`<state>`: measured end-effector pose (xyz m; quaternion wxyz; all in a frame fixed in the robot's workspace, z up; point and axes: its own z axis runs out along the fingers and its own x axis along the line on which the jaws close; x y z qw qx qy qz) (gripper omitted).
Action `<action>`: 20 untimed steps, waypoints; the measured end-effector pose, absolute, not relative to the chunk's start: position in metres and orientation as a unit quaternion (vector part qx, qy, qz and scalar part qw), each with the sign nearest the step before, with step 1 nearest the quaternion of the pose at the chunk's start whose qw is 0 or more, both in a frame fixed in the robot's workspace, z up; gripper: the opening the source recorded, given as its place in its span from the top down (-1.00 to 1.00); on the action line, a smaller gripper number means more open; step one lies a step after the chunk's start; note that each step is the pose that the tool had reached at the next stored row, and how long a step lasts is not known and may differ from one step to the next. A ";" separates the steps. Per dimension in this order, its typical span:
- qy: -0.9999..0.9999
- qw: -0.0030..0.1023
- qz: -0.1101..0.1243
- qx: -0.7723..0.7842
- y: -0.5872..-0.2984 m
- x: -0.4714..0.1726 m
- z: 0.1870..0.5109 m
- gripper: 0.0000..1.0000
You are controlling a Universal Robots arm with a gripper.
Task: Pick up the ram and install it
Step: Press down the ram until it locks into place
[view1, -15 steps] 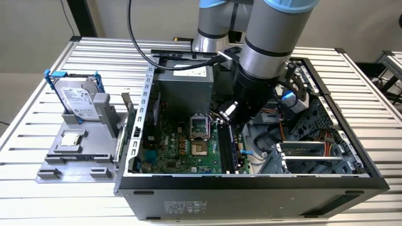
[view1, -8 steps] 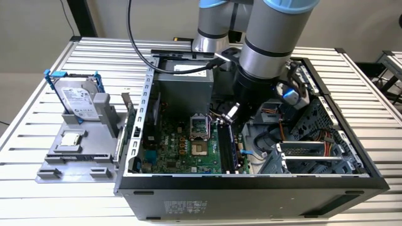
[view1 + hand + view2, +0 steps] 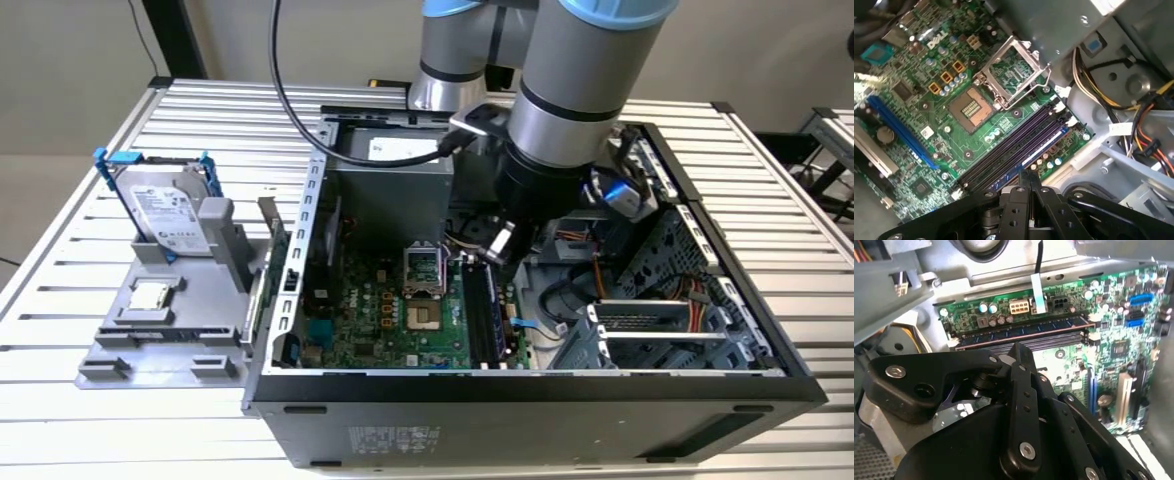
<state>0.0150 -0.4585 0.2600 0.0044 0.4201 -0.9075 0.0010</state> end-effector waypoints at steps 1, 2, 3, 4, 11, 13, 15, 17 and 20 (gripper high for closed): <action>-0.904 0.004 0.001 0.428 -0.459 0.015 0.260 1.00; -0.900 0.004 0.001 0.437 -0.459 0.015 0.260 1.00; -0.896 0.004 0.001 0.445 -0.459 0.015 0.260 1.00; -0.892 0.004 0.001 0.453 -0.459 0.015 0.260 1.00; -0.861 0.004 0.001 0.509 -0.459 0.015 0.260 1.00; -0.851 0.004 0.002 0.524 -0.458 0.015 0.260 1.00; -0.842 0.004 0.002 0.540 -0.458 0.015 0.260 1.00; -0.832 0.004 0.002 0.555 -0.459 0.015 0.260 1.00; -0.817 0.004 0.002 0.577 -0.458 0.015 0.260 1.00</action>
